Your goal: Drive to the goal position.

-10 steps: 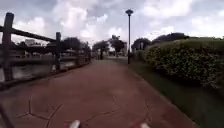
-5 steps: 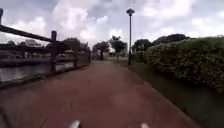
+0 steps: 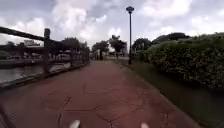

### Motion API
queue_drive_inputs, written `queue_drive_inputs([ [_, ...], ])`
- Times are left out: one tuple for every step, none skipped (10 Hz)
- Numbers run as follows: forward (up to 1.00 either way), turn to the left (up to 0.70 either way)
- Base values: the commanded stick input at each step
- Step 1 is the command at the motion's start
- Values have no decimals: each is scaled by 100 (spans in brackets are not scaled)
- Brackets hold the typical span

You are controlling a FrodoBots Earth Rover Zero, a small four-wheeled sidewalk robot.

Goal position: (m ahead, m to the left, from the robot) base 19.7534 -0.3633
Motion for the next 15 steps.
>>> queue_drive_inputs([
  [70,0],
  [70,0],
  [70,0],
  [70,0],
  [70,0],
  [70,0],
  [70,0],
  [70,0],
  [70,0],
  [70,0],
  [70,0],
  [70,0],
  [70,0],
  [70,0],
  [70,0],
])
